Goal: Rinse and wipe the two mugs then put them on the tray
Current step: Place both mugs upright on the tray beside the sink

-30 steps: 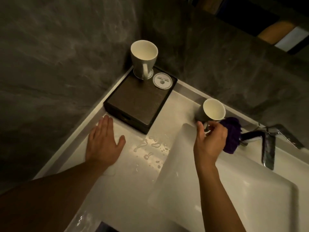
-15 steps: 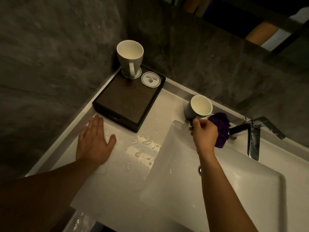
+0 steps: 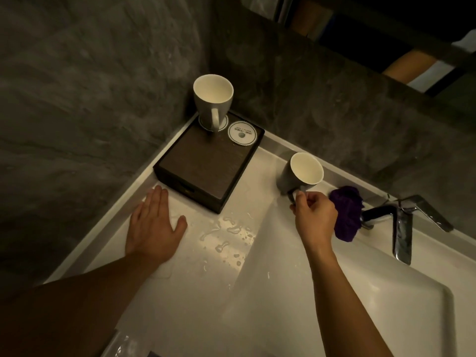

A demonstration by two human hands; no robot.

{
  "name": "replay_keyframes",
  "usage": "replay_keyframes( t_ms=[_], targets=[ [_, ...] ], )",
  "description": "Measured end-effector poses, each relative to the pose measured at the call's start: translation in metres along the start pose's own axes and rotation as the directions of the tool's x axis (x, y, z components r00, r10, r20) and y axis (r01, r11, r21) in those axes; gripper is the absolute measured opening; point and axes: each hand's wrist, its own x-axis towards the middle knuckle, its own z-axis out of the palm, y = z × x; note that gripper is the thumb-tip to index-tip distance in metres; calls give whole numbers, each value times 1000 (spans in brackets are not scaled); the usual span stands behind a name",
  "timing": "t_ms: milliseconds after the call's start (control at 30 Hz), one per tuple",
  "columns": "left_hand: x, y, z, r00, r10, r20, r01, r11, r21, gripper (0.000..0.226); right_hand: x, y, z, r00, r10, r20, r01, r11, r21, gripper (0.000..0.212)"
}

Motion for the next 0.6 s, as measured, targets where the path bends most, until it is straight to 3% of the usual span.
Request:
replay_keyframes(
  t_ms=[300, 600],
  targets=[
    [1, -1, 2, 1000, 3, -8, -3, 1000, -12, 89, 10, -72, 28, 972, -234, 18, 234, 972, -10, 23],
    [2, -2, 4, 1000, 0, -24, -1, 1000, -32, 89, 33, -122, 71, 949, -312, 51, 314, 948, -49, 28]
  ],
)
